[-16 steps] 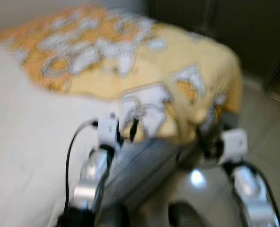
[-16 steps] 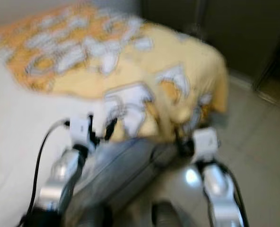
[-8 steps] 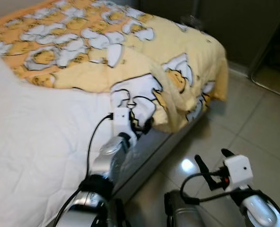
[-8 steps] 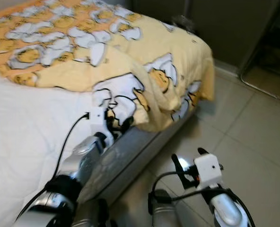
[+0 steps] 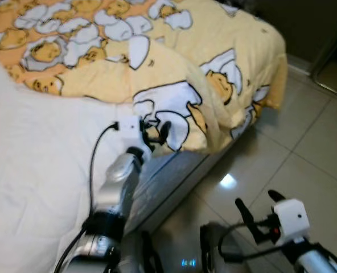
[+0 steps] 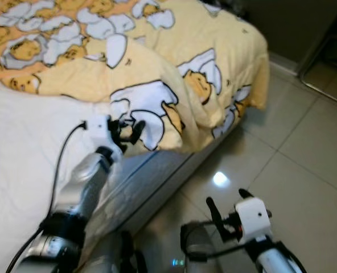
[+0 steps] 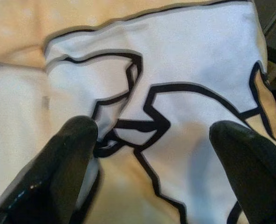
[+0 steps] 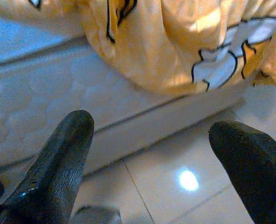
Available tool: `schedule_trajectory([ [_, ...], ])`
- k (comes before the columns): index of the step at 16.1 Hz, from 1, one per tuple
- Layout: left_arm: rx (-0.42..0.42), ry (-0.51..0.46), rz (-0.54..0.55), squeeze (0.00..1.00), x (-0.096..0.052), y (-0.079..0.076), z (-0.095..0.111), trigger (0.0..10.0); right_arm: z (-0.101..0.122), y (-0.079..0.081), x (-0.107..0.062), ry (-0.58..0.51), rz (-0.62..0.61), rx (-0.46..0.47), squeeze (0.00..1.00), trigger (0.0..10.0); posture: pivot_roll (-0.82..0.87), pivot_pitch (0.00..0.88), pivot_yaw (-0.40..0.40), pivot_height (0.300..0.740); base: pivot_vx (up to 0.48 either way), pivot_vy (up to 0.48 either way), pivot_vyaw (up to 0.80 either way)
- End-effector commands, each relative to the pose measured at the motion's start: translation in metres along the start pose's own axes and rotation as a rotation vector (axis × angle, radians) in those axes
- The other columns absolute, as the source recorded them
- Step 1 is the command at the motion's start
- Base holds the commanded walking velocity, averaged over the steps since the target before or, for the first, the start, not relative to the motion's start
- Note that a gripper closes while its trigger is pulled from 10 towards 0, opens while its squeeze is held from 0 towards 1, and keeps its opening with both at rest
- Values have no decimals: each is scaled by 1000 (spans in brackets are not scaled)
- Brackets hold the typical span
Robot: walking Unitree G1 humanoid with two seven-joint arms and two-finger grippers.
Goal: Clean up the room
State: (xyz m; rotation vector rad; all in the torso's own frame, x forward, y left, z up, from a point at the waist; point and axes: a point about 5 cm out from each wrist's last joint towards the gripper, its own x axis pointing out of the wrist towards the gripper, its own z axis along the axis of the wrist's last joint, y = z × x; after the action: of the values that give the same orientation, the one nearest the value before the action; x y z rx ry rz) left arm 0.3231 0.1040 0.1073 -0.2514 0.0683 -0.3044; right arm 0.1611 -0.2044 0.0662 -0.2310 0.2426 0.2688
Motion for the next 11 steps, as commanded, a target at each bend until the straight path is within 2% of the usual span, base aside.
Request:
schedule_trajectory([
  [1, 30, 25, -2, 0, -16, 1, -1, 10000, -1, 9, -3, -2, 37, 32, 0, 10000, -325, 195, 117, 658, 0, 0, 0],
  [4, 43, 37, 5, 0, -38, 1, 3, 10000, 0, 20, 2, -11, 81, 41, 0, 10000, -292, 186, 112, 658, 0, 0, 0],
  [6, 15, 85, 34, 0, -41, 6, -8, 10000, 6, 14, 20, -16, 98, 35, 0, 10000, -279, 193, 101, 658, 0, 0, 0],
  [9, -37, 121, 49, 0, -41, -2, -16, 10000, 6, 13, 19, -9, 109, 33, 0, 10000, -289, 206, 95, 658, 0, 0, 0],
  [11, -94, 157, 78, 0, -36, -3, -31, 10000, 4, 14, 18, -3, 111, 36, 0, 10000, -289, 206, 95, 658, 0, 0, 0],
])
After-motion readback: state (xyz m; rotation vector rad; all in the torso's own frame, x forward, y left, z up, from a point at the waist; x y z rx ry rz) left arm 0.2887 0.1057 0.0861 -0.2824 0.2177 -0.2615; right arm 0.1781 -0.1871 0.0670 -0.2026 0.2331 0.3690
